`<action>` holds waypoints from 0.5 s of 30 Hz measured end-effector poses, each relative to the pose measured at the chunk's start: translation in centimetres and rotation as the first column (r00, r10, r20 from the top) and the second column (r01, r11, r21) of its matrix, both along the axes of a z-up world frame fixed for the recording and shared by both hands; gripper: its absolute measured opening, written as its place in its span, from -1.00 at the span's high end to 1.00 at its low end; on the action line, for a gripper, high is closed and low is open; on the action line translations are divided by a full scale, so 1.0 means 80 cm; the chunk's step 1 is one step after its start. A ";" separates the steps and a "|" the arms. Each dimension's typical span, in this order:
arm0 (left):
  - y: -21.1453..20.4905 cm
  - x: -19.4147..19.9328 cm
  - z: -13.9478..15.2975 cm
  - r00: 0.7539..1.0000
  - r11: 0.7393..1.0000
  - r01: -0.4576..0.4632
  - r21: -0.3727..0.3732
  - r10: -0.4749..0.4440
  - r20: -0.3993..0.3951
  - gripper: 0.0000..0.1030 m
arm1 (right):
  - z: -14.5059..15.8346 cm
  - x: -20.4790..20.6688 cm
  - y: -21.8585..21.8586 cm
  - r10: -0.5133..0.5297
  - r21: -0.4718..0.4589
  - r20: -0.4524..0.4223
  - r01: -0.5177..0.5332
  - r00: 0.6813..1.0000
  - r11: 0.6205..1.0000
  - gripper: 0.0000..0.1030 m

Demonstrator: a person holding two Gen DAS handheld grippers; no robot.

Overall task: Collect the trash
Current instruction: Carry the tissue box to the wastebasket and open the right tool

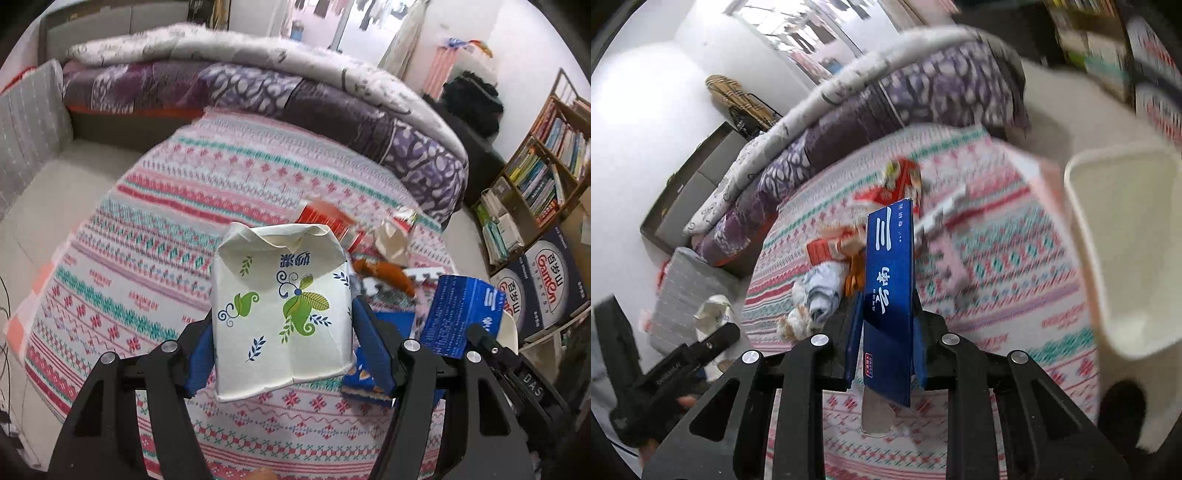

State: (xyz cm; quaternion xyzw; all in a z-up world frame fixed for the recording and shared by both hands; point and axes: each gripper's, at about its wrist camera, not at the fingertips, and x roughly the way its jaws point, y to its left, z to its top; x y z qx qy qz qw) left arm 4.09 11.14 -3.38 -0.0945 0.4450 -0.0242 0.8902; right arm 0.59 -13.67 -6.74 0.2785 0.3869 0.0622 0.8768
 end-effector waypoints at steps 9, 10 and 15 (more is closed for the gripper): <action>-0.034 0.001 0.013 0.996 0.999 0.012 0.046 -0.016 0.090 -0.29 | 0.034 -0.012 -0.009 -0.043 -0.167 0.105 0.060 0.994 0.984 0.57; -0.038 0.003 0.013 0.996 0.999 0.015 0.048 -0.019 0.091 -0.29 | 0.035 -0.013 -0.014 -0.054 -0.182 0.110 0.074 0.992 0.981 0.57; -0.062 0.004 0.010 0.994 0.998 0.037 0.060 -0.043 0.100 -0.29 | 0.042 -0.021 -0.030 -0.108 -0.252 0.133 0.139 0.985 0.958 0.57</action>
